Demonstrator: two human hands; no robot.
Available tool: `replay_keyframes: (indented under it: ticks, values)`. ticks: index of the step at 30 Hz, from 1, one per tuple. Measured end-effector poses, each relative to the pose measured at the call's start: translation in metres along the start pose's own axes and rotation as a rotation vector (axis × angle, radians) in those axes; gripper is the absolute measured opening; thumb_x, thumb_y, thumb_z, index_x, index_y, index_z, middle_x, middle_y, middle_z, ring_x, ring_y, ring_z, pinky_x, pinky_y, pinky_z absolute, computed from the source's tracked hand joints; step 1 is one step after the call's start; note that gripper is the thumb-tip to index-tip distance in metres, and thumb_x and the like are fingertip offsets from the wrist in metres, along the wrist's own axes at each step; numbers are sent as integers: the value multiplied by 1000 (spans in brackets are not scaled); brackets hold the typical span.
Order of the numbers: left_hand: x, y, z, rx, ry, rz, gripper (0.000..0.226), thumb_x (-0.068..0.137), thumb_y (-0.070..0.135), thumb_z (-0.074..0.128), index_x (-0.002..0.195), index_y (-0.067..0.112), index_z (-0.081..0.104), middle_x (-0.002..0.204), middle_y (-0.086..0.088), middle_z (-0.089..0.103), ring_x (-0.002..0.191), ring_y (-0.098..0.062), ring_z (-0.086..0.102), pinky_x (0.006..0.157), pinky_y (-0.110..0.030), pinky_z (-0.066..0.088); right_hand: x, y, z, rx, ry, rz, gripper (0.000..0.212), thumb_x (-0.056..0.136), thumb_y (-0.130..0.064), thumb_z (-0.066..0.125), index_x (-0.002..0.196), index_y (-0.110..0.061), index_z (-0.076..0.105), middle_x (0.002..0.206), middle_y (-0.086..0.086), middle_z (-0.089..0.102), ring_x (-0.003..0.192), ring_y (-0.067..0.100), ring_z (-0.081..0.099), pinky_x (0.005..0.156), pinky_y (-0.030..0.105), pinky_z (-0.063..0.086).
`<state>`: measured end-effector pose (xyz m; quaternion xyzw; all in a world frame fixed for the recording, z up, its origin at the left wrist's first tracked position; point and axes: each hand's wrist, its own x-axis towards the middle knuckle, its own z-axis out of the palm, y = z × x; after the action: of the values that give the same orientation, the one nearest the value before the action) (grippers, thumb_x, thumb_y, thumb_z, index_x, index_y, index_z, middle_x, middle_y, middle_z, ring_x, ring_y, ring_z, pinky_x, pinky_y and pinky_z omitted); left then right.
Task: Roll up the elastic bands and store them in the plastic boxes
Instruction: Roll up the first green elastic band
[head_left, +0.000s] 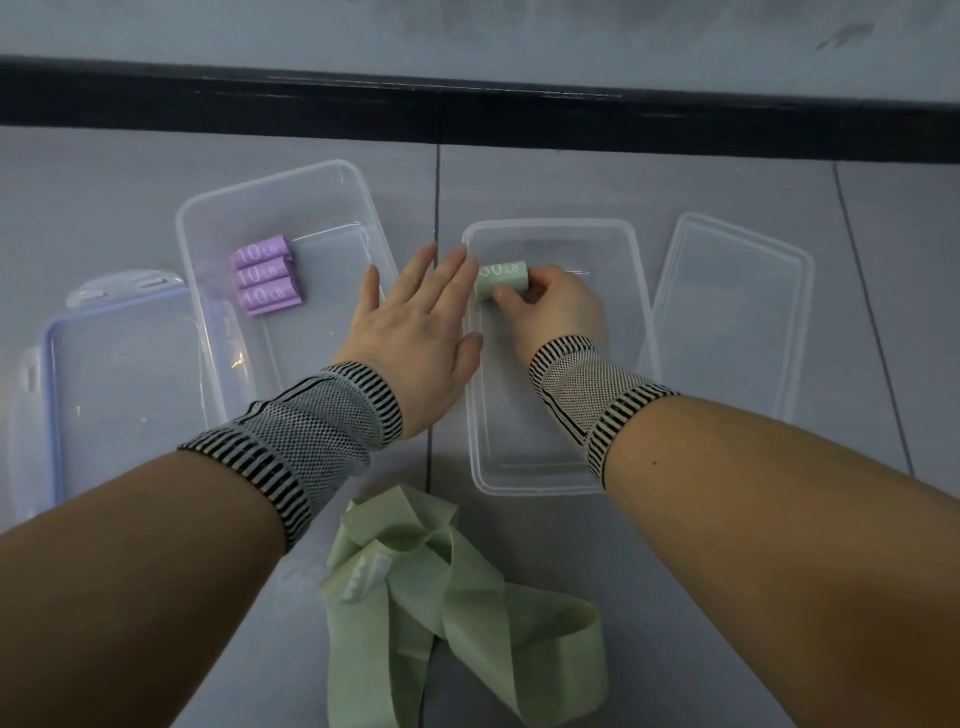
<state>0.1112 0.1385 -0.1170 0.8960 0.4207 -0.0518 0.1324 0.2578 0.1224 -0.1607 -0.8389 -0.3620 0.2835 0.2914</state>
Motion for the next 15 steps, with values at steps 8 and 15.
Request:
replay_keyframes:
  ticks: [8, 15]
  values:
    - [-2, 1, 0, -3, 5, -15, 66, 93, 44, 23, 150, 20, 0, 159, 7, -4, 145, -15, -11, 116, -53, -2, -2, -6, 3, 52, 80, 102, 26, 85, -38, 64, 101, -18, 68, 92, -2, 70, 85, 16, 65, 79, 31, 52]
    - [-1, 3, -1, -4, -8, -27, 66, 94, 43, 25, 150, 20, -2, 159, 7, -5, 145, -15, -12, 115, -53, -3, -2, -7, 0, 76, 51, 138, 40, 83, -38, 66, 115, -15, 62, 103, -2, 68, 95, 16, 64, 78, 22, 43]
